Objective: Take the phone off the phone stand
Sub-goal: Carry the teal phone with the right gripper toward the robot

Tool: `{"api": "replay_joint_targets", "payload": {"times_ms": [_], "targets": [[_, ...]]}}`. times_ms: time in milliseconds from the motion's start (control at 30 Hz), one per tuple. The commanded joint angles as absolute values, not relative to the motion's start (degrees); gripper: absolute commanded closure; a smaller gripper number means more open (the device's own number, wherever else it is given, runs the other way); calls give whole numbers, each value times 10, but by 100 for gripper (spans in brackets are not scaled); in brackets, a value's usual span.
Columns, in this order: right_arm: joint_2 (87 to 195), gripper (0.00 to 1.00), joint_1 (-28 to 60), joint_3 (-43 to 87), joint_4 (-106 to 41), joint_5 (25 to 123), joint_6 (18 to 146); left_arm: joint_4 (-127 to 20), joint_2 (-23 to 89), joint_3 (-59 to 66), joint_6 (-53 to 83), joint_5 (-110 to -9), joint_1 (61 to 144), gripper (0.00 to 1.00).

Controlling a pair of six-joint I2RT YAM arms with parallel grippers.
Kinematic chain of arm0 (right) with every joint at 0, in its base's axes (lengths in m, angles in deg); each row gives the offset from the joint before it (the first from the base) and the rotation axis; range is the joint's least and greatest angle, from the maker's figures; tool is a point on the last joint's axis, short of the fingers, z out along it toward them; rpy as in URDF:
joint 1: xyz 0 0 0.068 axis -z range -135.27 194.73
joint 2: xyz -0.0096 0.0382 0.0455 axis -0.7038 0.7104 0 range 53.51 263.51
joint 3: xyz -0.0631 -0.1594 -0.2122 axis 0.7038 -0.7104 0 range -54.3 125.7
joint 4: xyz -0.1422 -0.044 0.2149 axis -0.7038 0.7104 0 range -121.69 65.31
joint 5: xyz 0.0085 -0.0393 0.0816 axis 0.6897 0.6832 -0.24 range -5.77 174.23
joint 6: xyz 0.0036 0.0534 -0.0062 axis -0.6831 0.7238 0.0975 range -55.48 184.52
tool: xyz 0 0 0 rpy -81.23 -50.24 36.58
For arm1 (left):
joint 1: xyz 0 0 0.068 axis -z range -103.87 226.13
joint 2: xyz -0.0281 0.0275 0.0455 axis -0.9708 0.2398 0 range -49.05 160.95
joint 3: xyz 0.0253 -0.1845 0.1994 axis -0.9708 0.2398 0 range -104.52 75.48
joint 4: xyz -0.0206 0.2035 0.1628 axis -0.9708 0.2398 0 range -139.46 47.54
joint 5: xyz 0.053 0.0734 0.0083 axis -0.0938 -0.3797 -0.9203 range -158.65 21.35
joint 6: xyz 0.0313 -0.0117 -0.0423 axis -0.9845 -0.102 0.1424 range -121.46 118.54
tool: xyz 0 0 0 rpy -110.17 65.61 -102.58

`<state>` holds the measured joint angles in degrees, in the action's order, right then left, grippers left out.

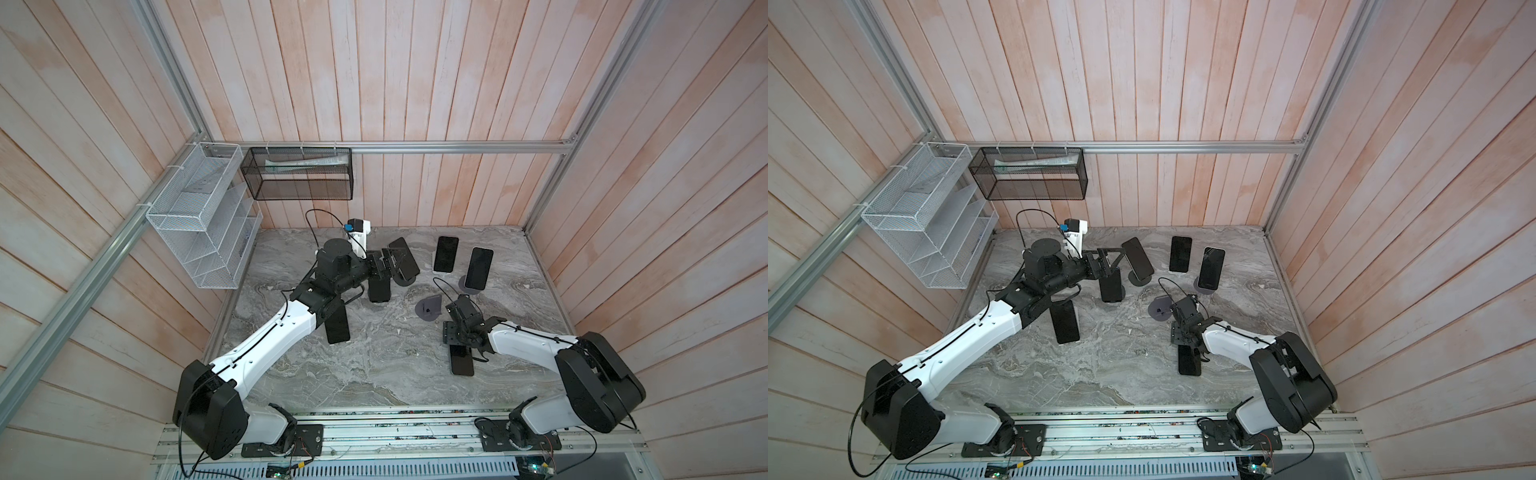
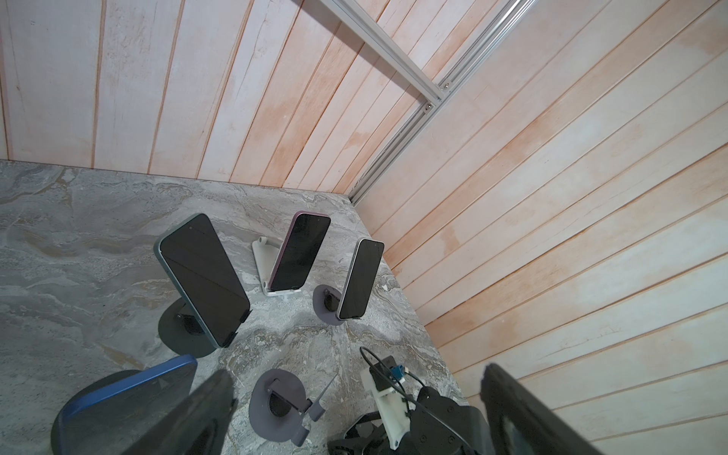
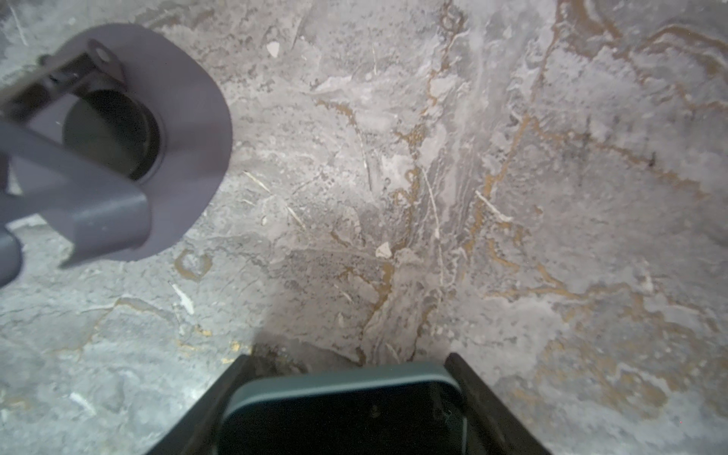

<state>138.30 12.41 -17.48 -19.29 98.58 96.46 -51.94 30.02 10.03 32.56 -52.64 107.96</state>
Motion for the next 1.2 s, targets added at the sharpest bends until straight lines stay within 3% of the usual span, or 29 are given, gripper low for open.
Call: {"api": "replay_joint_targets", "payload": {"times_ms": [0,633,1167], "targets": [[1427,26,109,-192,-177,955,978,-520,303,94,317,-531,1082,1],[1507,20,38,-161,-151,1000,1046,-515,303,93,321,-537,1084,1],[1459,21,45,-197,-151,1025,1107,-517,304,92,321,-531,1085,1]]}}
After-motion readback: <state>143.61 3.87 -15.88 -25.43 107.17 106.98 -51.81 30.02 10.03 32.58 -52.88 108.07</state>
